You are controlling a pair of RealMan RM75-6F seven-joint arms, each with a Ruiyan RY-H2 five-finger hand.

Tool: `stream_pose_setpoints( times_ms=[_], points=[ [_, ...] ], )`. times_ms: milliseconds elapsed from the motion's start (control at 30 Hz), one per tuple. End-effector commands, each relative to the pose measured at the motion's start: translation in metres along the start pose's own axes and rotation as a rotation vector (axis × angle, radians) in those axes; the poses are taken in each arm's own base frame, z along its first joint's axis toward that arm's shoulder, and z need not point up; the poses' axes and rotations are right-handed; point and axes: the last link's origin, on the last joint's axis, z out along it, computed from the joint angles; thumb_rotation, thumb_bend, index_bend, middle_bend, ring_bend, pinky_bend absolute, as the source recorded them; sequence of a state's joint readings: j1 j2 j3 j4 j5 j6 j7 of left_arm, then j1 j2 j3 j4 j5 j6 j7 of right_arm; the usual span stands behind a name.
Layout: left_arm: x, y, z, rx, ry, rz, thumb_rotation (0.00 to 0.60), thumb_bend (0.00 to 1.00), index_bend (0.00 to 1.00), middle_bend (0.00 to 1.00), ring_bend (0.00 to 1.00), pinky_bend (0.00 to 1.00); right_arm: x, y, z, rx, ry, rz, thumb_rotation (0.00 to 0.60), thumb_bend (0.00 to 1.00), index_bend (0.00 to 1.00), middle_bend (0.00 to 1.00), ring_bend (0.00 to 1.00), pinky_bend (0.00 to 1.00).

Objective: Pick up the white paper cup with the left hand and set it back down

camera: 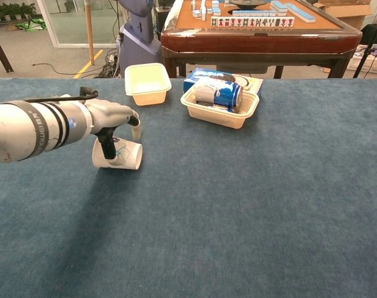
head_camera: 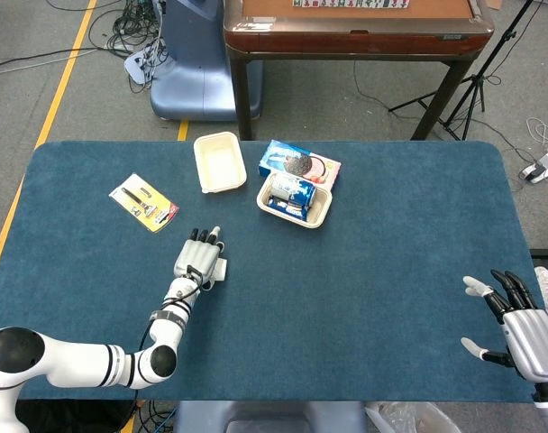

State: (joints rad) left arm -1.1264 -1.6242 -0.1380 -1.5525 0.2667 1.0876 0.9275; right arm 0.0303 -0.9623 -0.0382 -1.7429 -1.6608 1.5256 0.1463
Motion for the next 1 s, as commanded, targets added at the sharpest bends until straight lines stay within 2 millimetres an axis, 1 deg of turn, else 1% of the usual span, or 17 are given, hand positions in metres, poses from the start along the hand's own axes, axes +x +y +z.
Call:
stream_pose_setpoints(
  times_ms=[33,233,400,567,733,867,1000],
  points=[
    [-0.002,0.000,0.000,0.003,-0.014,0.004,0.600,0.23,0.26,0.00,0.00,0.00,0.000,0.000,0.000,0.000,-0.001,-0.001,0.600,0.12,0.19,0.30,0.05,0.00],
    [-0.005,0.000,-0.001,0.001,-0.011,0.030,0.600,0.23,0.28,0.00,0.00,0.00,0.000,0.000,-0.001,-0.003,-0.002,-0.003,0.600,0.12,0.19,0.30,0.05,0.00],
    [-0.006,-0.002,-0.002,-0.010,-0.015,0.025,0.600,0.23,0.33,0.00,0.00,0.00,0.000,0.000,-0.002,-0.008,0.001,-0.001,0.600,0.12,0.19,0.30,0.05,0.00],
    [-0.007,-0.006,-0.001,-0.021,-0.001,-0.015,0.600,0.23,0.39,0.00,0.00,0.00,0.001,-0.001,-0.003,-0.009,0.005,-0.002,0.600,0.12,0.19,0.30,0.05,0.00],
    [0.002,-0.015,-0.002,-0.042,0.026,-0.158,0.600,0.23,0.41,0.00,0.00,0.00,0.001,-0.001,-0.003,-0.008,0.008,-0.005,0.600,0.12,0.19,0.30,0.05,0.00],
    [0.011,-0.023,-0.005,-0.094,0.025,-0.355,0.600,0.23,0.40,0.00,0.00,0.00,0.001,-0.002,-0.003,-0.007,0.008,-0.005,0.600,0.12,0.19,0.30,0.05,0.00],
    [0.014,-0.030,-0.006,-0.146,-0.005,-0.531,0.600,0.23,0.40,0.00,0.00,0.00,0.001,-0.003,-0.002,-0.004,0.008,-0.005,0.600,0.12,0.19,0.30,0.05,0.00]
  ],
)
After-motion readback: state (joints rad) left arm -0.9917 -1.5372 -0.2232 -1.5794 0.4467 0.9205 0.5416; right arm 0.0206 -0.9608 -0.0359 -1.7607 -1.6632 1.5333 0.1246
